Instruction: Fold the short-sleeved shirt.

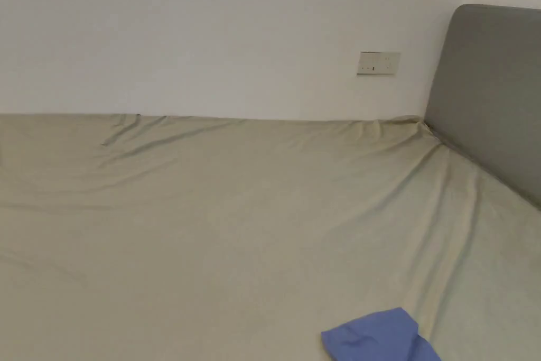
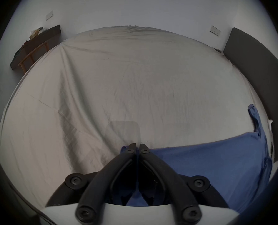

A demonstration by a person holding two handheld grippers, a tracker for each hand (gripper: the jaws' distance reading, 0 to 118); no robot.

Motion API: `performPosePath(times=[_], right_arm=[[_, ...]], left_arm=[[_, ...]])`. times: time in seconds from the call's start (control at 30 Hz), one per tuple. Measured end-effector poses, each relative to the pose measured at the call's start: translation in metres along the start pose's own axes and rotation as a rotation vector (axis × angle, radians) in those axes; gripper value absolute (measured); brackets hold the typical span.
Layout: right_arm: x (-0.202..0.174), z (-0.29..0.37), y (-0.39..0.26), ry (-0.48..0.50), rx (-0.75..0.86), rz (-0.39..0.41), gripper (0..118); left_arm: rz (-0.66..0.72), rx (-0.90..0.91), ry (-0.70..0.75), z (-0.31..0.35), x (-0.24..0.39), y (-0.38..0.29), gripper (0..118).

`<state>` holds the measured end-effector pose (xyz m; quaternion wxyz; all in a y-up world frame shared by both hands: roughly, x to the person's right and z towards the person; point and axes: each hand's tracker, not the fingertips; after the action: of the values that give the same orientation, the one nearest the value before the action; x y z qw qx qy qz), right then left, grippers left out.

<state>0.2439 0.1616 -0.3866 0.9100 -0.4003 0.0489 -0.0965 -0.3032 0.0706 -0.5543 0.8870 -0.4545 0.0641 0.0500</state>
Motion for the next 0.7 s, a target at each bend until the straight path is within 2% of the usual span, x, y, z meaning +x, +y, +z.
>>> performPosePath(times=[0.1,0.13,0.17,0.2,0.27,0.3,0.43,0.57,0.63,0.67,0.7], right_arm=[[0.021,-0.024,0.034,-0.078,0.041,0.028,4],[0.03,-0.038,0.046,-0.09,0.031,0.029,15],[0.04,-0.053,0.057,-0.089,0.021,0.025,36],[0.049,-0.07,0.067,-0.108,-0.025,0.011,72],[0.063,-0.102,0.085,-0.136,-0.117,0.004,99],[0.068,-0.114,0.091,-0.151,-0.132,-0.003,102],[0.078,-0.164,0.111,-0.193,-0.138,0.009,102],[0.082,-0.197,0.118,-0.209,-0.173,-0.042,99],[0.077,-0.203,0.116,-0.243,-0.198,-0.036,64],[0.074,-0.205,0.114,-0.264,-0.199,-0.019,41],[0.07,-0.206,0.112,-0.307,-0.189,0.021,35]], left_arm=[[-0.005,0.0,0.015,0.002,0.008,0.0,0],[-0.009,-0.001,0.021,0.002,0.01,0.0,0],[-0.018,-0.003,0.028,0.002,0.012,0.0,0],[-0.029,-0.002,0.033,0.002,0.013,0.001,0],[-0.04,0.002,0.037,0.003,0.015,0.0,0],[-0.039,0.004,0.037,0.003,0.016,0.0,0],[0.024,0.02,0.012,0.004,0.01,0.0,0],[0.052,0.031,-0.003,0.006,0.008,0.0,0],[0.047,0.032,-0.003,0.007,0.008,0.002,0],[0.043,0.031,-0.002,0.008,0.009,0.002,0],[0.039,0.03,0.001,0.008,0.011,0.003,0]])
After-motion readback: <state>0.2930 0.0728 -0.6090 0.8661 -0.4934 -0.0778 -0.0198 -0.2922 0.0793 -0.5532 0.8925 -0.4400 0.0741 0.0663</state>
